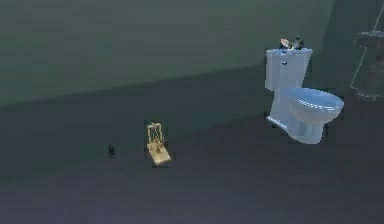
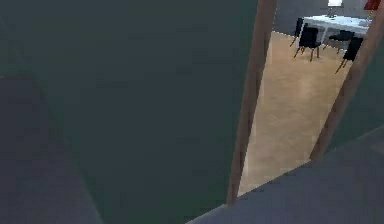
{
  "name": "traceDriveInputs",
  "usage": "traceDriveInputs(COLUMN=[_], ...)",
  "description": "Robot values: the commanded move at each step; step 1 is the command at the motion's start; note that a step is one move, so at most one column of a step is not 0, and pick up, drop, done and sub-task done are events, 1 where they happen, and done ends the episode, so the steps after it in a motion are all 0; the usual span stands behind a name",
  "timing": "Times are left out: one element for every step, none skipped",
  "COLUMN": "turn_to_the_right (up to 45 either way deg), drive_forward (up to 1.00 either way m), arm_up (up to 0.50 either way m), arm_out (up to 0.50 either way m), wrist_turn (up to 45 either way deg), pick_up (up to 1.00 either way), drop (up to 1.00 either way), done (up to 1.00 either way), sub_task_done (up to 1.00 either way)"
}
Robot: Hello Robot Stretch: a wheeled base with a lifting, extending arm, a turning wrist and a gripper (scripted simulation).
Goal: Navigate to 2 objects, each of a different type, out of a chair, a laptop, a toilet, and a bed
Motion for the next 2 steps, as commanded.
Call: traceDriveInputs(turn_to_the_right=[0.0, 15.0], drive_forward=[0.3, 0.0], arm_up=[0.0, 0.0], arm_out=[0.0, 0.0], wrist_turn=[0.0, 0.0], pick_up=[0.0, 0.0], drop=[0.0, 0.0], done=[0.0, 0.0], sub_task_done=[0.0, 0.0])
